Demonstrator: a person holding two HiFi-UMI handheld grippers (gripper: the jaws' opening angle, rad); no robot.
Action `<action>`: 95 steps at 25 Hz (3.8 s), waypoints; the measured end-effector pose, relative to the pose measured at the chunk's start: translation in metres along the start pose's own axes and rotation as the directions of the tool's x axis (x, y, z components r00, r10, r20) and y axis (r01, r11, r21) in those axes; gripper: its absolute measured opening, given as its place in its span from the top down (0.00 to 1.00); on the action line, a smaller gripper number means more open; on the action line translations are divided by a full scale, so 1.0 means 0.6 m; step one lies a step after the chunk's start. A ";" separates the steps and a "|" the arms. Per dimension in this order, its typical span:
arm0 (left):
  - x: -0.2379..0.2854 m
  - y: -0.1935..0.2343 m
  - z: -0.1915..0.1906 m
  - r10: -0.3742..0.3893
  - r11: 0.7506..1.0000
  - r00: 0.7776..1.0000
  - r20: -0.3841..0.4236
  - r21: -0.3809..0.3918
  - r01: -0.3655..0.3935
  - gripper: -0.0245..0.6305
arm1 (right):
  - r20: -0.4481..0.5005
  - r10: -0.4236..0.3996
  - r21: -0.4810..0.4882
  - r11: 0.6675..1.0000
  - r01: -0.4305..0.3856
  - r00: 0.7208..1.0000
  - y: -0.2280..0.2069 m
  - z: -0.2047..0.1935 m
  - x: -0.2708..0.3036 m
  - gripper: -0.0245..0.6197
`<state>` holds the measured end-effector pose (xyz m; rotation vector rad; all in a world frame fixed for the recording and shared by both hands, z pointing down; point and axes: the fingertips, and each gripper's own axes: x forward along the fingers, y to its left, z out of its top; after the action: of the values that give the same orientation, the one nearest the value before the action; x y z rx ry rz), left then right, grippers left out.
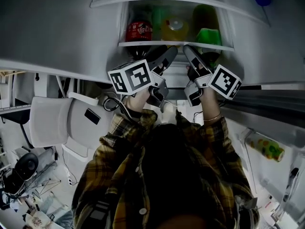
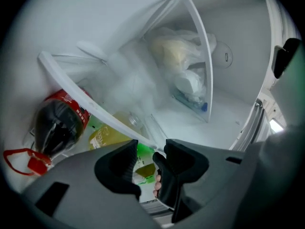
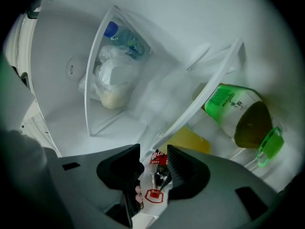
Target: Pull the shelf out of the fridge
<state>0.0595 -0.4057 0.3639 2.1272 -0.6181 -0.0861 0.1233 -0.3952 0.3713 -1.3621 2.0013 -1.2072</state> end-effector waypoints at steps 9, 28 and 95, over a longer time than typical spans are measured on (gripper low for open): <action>0.010 0.013 0.003 -0.006 0.993 1.000 0.021 -0.117 0.009 0.67 | 0.001 -0.007 0.060 0.998 0.007 1.000 -0.018 0.003 0.015 0.70; 0.067 0.044 0.046 0.039 0.975 0.999 0.018 -0.221 -0.034 0.67 | 0.028 -0.011 0.135 0.991 0.007 1.000 -0.036 0.044 0.054 0.70; 0.051 0.030 0.038 0.011 0.906 0.998 0.060 -0.423 0.016 0.90 | 0.180 -0.054 0.386 0.922 -0.020 0.982 -0.016 0.050 0.052 0.91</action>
<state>0.0726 -0.4454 0.3694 1.7073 -0.5730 -0.2647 0.1375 -0.4372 0.3674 -1.2415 1.5228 -1.3406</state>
